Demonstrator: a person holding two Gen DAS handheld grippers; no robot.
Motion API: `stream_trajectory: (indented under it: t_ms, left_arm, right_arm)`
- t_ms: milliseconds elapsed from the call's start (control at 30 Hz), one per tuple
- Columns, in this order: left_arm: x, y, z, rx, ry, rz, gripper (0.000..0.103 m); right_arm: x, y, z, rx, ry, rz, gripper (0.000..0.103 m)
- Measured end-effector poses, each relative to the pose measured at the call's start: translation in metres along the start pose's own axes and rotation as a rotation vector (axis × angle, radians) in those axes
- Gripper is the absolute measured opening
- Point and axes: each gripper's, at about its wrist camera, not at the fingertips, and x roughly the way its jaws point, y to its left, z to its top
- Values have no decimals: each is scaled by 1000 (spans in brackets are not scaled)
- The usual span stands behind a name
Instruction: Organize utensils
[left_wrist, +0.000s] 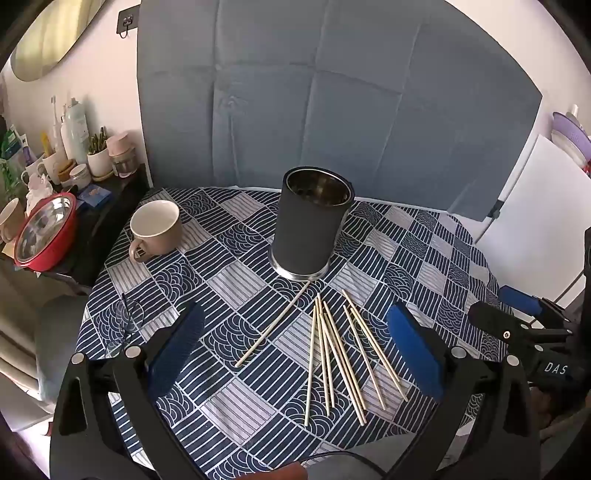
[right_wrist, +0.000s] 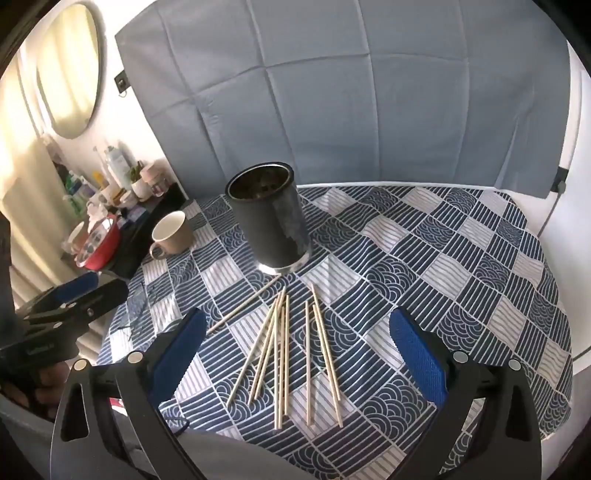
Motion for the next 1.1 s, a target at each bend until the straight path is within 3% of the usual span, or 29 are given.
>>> stream_trajectory:
  t_ms: [1100]
  left_arm:
    - [4,-3,0,18,23,5,97]
  right_arm:
    - [3,0,-3,-6,13,11,95]
